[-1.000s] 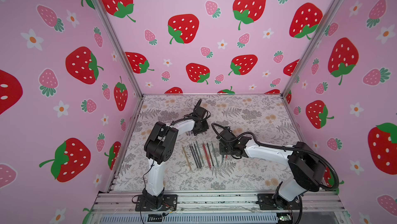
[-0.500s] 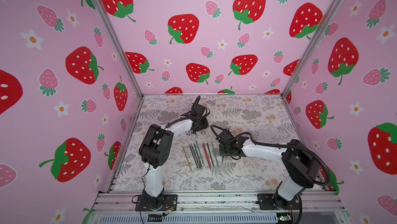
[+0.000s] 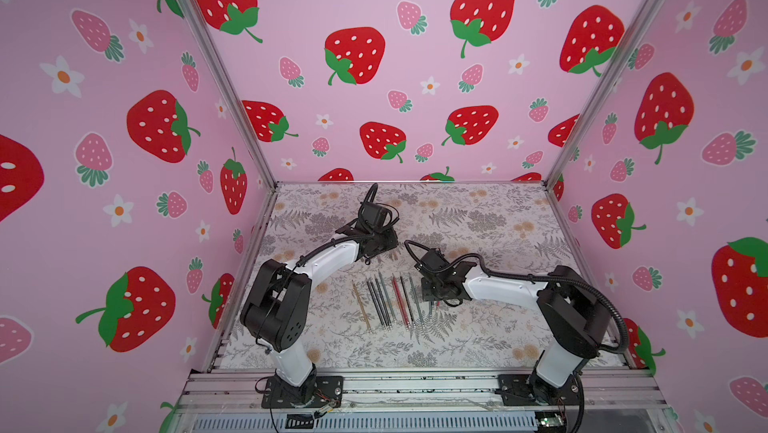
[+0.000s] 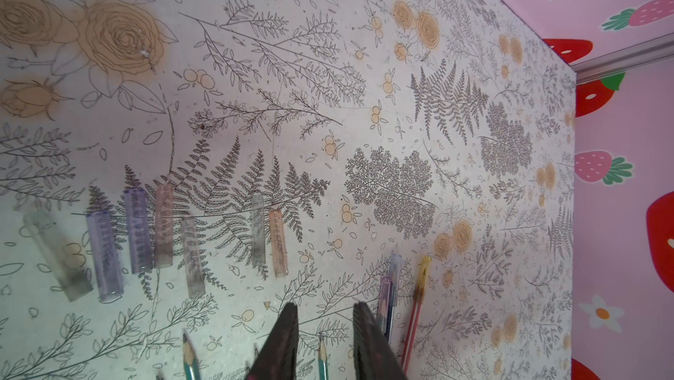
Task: Remove the protective cover of the pencils
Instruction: Pick up the pencil from the center of the board.
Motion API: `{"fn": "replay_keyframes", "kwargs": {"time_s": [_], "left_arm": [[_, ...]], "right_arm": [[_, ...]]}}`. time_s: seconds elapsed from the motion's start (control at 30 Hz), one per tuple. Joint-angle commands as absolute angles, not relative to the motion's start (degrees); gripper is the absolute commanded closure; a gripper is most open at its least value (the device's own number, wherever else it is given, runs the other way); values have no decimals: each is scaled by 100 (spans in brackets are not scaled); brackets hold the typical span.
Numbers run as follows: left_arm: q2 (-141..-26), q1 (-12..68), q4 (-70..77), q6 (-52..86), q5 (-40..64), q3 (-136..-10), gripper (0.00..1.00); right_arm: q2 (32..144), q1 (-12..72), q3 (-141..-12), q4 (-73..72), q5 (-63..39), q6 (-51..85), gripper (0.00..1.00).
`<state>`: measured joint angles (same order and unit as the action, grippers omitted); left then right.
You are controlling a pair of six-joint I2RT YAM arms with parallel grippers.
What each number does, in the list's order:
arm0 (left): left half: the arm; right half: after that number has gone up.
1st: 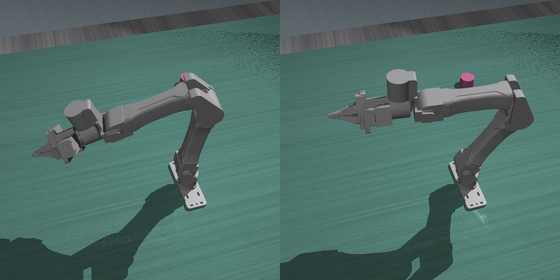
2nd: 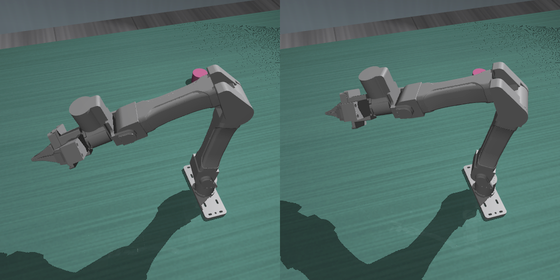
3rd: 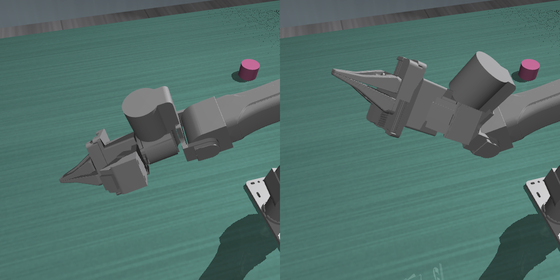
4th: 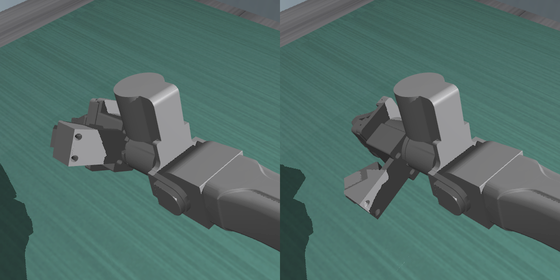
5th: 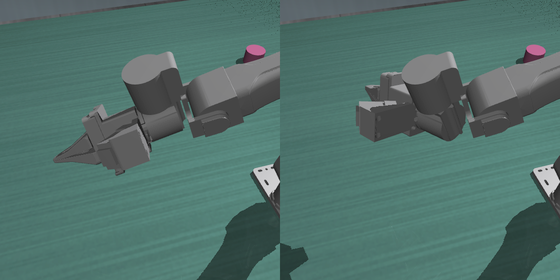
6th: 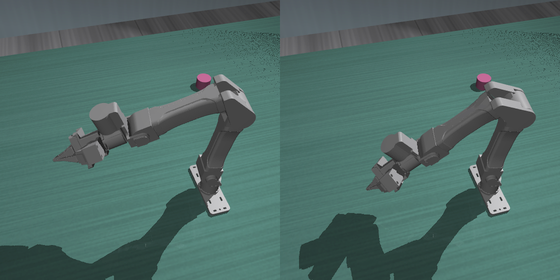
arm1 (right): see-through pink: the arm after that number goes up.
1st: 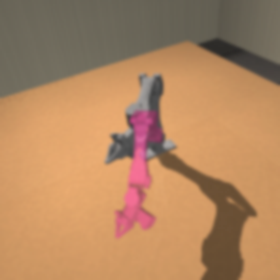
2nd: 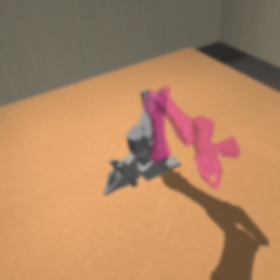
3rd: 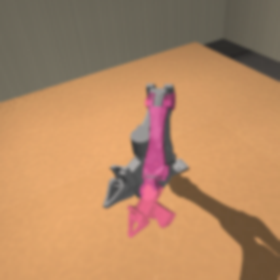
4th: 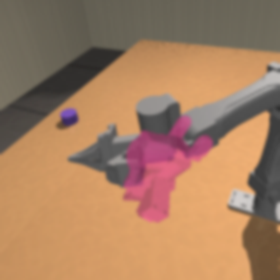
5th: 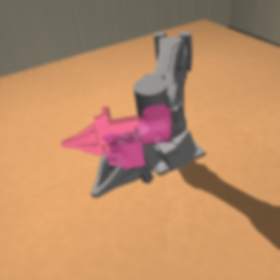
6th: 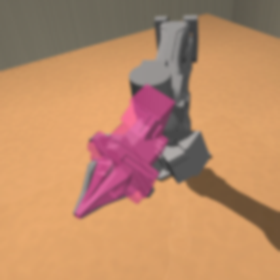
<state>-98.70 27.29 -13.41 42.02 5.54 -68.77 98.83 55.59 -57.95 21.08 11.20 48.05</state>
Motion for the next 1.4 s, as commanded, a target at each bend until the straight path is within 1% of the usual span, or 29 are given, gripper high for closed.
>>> {"fn": "replay_keyframes", "kwargs": {"time_s": [0.0,0.17,0.43,0.53,0.63,0.83,0.93,1.0,1.13,1.23,1.37], "left_arm": [[-9742,2751,-1231,4236,483,-6768,70],[-9780,2742,-1213,4247,514,-6781,71],[-9681,2736,-1169,4280,545,-6681,71],[-9563,2733,-1149,4287,545,-6606,71],[-9451,2733,-1124,4297,527,-6525,71],[-9319,2725,-1076,4331,527,-6425,71],[-9274,2725,-1073,4325,536,-6384,71],[-9196,2716,-1029,4328,529,-6302,71],[-8874,2579,-635,4557,555,-5887,71],[-8492,2471,-439,4720,471,-5533,71],[-7824,2355,-203,4914,212,-4920,69]], "right_arm": [[9901,5528,-5950,2221,1099,4784,92],[9895,5531,-5983,2225,1083,4741,92],[10284,5529,-6152,2284,1019,4815,90],[10375,5521,-6187,2308,1002,4848,84],[10395,5523,-6179,2331,1015,4873,82],[10446,5511,-6186,2360,1028,4887,81],[10576,5515,-6281,2459,1041,4896,76],[10716,5511,-6348,2510,1047,4916,75],[11035,5511,-6608,2693,1007,4898,74],[11152,5519,-6671,2804,969,4886,70],[11264,5520,-6675,2852,908,4904,70]]}}
